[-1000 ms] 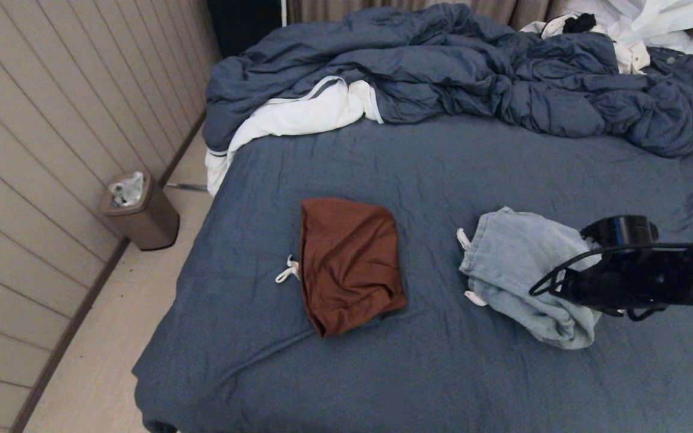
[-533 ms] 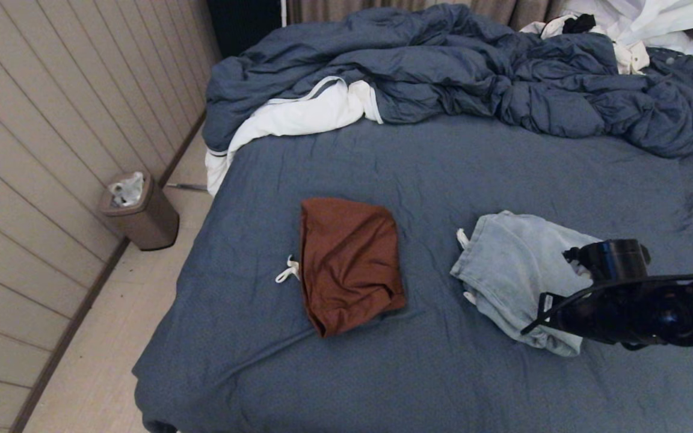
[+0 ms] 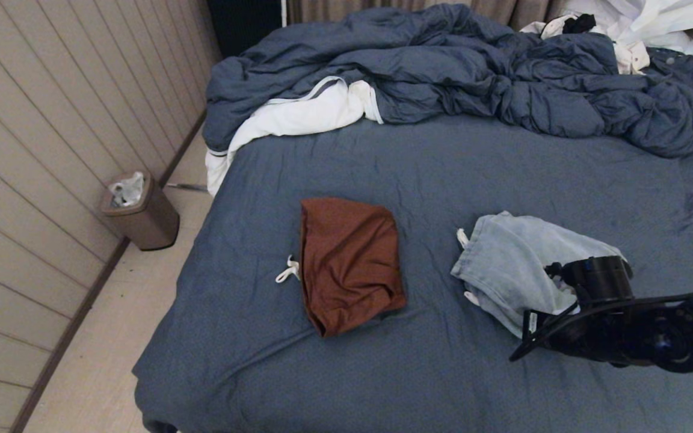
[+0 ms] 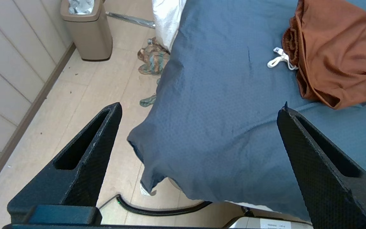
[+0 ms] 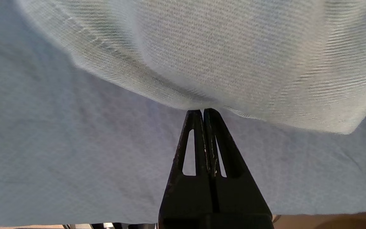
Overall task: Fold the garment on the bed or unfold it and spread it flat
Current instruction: Fold the blue shorts, then unford the brown shorts
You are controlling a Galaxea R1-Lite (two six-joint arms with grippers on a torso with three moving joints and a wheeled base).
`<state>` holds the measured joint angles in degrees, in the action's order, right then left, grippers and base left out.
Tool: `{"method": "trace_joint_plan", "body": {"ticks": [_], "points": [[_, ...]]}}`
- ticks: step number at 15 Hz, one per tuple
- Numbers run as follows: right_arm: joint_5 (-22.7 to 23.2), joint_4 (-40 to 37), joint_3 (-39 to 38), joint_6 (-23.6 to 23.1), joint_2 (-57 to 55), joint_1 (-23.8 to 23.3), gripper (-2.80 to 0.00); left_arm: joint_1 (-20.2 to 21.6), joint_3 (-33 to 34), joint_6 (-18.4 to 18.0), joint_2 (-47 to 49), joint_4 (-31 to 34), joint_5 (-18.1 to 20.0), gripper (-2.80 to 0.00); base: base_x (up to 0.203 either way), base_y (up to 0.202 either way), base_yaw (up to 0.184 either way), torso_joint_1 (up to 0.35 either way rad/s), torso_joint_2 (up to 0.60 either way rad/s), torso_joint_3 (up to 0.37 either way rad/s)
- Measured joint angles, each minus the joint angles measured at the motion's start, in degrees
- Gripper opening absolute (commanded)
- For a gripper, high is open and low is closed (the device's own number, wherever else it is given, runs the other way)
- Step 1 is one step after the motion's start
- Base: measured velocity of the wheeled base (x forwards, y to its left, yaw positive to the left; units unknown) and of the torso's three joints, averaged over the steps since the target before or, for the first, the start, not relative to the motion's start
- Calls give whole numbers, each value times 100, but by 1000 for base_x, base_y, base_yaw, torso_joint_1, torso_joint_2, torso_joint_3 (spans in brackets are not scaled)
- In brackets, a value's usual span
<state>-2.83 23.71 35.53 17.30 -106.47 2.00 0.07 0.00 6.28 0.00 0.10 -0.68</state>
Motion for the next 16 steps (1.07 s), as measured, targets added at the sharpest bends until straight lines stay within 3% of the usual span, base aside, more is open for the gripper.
{"method": "trace_joint_plan", "body": {"ticks": [7,16], "points": [[11,-135,84,-49,1134,-123,-280,0,0,-2,0,0,0,0,0,0,0,0,0,0],[57,-2292,-489,-63,4224,219,-280,0,0,0,0,0,2,0,0,0,0,0,0,0]]}}
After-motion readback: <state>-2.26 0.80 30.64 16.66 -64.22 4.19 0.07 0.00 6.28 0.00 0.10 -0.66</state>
